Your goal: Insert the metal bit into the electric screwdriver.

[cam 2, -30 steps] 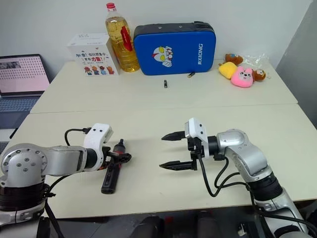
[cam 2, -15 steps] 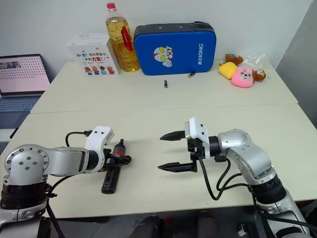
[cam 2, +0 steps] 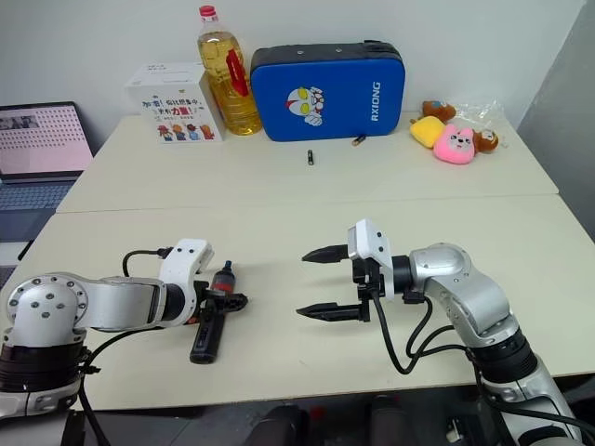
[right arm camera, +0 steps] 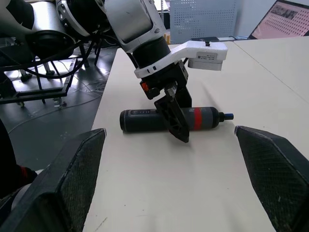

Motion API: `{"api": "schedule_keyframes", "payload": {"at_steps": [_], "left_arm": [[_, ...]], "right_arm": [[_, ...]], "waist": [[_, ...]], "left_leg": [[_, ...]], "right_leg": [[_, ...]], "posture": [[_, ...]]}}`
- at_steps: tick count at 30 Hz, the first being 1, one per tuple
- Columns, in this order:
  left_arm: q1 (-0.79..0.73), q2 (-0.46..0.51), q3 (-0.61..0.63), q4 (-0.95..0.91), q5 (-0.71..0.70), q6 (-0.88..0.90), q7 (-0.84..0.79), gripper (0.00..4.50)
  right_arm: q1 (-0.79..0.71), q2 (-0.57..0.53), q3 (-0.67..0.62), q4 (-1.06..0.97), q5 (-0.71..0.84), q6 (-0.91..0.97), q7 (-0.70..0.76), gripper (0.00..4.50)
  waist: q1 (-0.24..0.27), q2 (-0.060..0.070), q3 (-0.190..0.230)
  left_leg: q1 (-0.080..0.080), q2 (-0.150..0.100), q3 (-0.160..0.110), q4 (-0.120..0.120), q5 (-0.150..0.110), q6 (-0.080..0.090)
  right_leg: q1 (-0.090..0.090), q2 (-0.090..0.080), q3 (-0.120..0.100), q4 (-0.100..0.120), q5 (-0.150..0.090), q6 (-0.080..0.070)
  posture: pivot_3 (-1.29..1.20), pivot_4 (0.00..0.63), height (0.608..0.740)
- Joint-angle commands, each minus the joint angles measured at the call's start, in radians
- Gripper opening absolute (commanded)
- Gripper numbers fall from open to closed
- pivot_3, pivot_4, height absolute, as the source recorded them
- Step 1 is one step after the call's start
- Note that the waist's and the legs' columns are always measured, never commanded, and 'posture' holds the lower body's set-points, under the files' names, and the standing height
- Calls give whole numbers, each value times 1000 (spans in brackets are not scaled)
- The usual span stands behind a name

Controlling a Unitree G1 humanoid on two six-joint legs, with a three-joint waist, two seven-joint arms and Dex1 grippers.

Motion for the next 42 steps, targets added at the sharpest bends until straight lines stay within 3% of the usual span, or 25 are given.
{"api": "schedule_keyframes", "payload": {"at_steps": [1, 22, 29, 42], "left_arm": [[12, 41, -35, 7, -42, -35, 27, 4469], [-3, 149, -180, 6, -152, -184, 119, 4469], [-68, 135, -201, 59, -8, -165, 43, 4469], [-176, 123, -248, 123, 367, -72, -323, 4469]], "right_arm": [[-13, 7, -30, -29, 25, -3, -10, 4500], [-8, 1, -35, -46, 46, 7, -37, 4500], [-9, 2, -33, -41, 46, 4, -40, 4500], [-14, 7, -34, -33, 40, -1, -46, 4500]], "waist": [[0, 0, 0], [-1, 0, 0], [0, 0, 0], [-2, 0, 0]], "left_leg": [[0, 0, 0, 0, 0, 0], [1, 0, 1, 0, 0, 0], [0, 0, 1, 0, 0, 0], [0, -1, 1, 0, 0, 0]], "right_leg": [[0, 0, 0, 0, 0, 0], [0, 0, 2, 0, 0, 0], [0, 1, 2, 0, 0, 0], [0, 2, 1, 0, 0, 0]], "posture": [[0, 150, 740], [0, 150, 740], [0, 150, 740], [0, 150, 740]]}}
